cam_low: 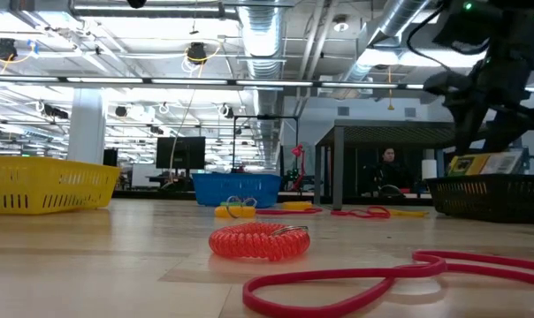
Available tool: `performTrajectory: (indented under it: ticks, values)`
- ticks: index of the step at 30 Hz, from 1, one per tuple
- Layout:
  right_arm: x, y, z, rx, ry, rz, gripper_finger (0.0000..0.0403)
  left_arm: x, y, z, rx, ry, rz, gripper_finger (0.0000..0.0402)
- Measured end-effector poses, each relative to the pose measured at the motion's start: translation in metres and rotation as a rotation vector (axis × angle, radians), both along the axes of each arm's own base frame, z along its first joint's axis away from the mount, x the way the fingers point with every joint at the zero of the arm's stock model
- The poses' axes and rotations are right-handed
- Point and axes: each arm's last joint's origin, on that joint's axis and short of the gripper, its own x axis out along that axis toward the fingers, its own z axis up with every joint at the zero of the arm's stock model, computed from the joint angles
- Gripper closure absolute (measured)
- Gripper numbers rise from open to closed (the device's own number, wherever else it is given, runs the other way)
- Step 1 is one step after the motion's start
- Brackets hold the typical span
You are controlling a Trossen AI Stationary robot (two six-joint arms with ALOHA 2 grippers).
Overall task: Pick & Place Office Desk Supplies
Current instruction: Stack the yellow crayon box on top of the yellow crayon box, then put the red rubber band into the yellow bin
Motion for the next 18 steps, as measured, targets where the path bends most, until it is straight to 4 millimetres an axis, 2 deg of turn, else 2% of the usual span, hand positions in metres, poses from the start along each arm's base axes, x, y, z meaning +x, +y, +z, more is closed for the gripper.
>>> performTrajectory:
  ticks: [5, 12, 15, 18]
  values:
    - [-0.006, 0.003, 0.012, -0.023, -0.037, 0.012, 0.0255, 0.0, 0.0, 0.0, 0.0, 0.003, 0.0, 0.0323]
    - [-0.015, 0.003, 0.02, -0.034, 0.02, 0.002, 0.0275, 0.0, 0.0, 0.0, 0.0, 0.003, 0.0, 0.0323]
    - [-0.013, 0.003, 0.02, -0.028, -0.001, 0.019, 0.0274, 0.0, 0.0, 0.0, 0.0, 0.003, 0.0, 0.0323]
    - [-0.002, 0.006, 0.025, -0.044, -0.114, 0.069, 0.0273, 0.0, 0.0, -0.001, 0.0, 0.007, 0.0, 0.0323]
